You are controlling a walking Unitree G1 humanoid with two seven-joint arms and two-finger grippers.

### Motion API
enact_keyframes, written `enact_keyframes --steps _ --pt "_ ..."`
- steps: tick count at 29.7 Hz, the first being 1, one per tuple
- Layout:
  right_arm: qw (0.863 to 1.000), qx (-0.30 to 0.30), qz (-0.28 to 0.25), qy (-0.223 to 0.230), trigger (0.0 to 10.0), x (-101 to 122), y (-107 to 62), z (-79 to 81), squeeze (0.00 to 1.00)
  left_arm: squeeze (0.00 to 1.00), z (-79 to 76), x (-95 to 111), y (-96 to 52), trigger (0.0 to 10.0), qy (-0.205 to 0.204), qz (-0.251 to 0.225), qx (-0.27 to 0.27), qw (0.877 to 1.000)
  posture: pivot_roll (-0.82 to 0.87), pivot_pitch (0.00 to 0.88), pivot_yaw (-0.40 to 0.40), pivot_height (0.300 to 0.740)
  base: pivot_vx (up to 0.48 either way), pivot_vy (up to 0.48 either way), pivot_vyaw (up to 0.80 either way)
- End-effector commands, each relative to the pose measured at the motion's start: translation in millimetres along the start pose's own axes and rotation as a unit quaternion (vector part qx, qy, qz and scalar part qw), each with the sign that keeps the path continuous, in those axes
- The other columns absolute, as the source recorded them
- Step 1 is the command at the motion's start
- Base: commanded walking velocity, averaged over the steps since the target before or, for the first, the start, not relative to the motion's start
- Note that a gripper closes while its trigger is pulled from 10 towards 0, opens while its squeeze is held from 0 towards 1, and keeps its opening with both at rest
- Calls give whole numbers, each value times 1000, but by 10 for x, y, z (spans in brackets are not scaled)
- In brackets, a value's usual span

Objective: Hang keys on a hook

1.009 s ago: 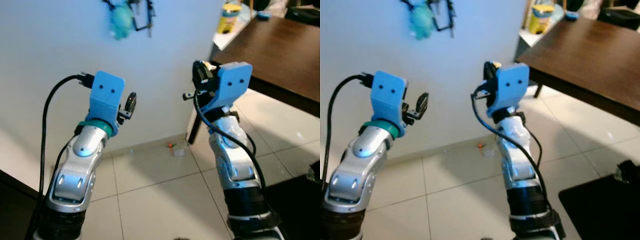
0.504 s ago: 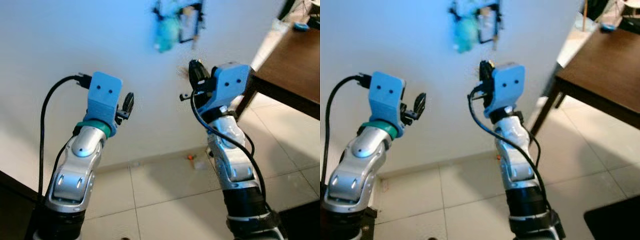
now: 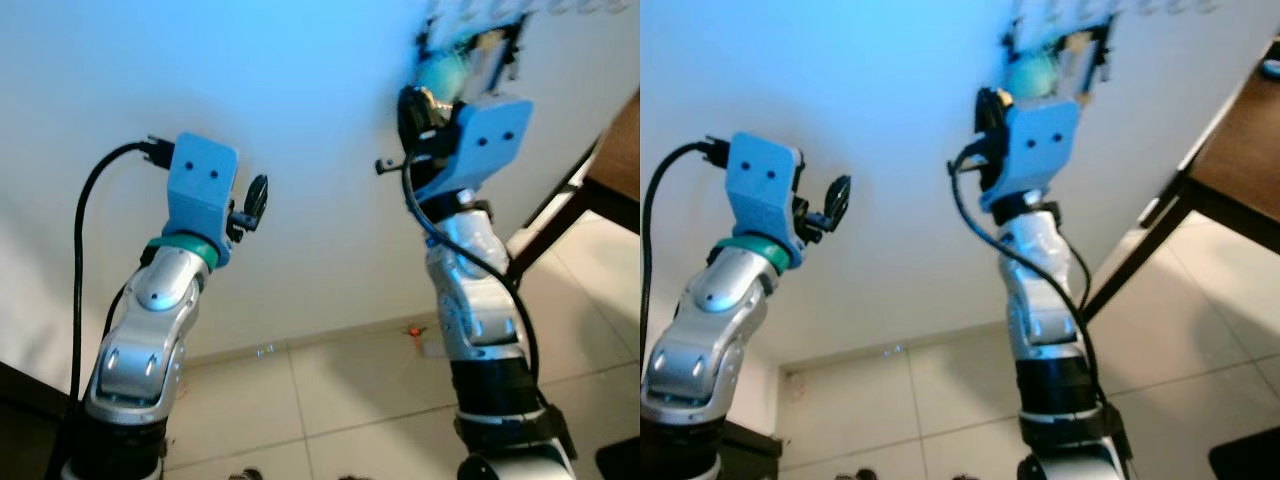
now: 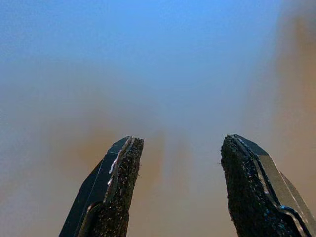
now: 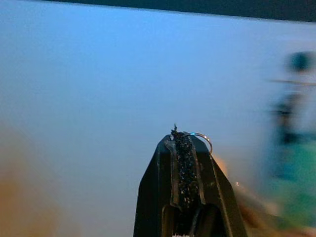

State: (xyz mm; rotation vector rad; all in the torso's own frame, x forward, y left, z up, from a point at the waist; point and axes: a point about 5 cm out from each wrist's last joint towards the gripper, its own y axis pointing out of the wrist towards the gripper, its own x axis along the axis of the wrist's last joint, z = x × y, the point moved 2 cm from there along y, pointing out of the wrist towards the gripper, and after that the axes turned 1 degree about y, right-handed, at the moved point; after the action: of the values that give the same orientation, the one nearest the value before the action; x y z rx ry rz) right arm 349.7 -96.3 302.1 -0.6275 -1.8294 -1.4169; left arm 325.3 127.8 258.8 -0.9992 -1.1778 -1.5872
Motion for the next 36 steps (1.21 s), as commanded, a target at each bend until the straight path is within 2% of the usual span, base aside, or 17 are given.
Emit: enact_keyframes --steps 1,18,36 --pt "1000 -3 7 4 10000 -37 -38 -17 0 0 -23 -9 -20 10000 1 -3 -6 1000 -18 98 93 740 0 0 0" --pt "1000 -1 16 8 10000 -88 -56 2 0 0 -33 -8 -34 10000 10 -8 -13 1000 -16 95 93 740 0 0 0" --pt "1000 6 20 10 10000 -113 -68 29 0 0 -22 -37 -53 10000 15 -7 -9 1000 -13 87 85 740 0 -310 0"
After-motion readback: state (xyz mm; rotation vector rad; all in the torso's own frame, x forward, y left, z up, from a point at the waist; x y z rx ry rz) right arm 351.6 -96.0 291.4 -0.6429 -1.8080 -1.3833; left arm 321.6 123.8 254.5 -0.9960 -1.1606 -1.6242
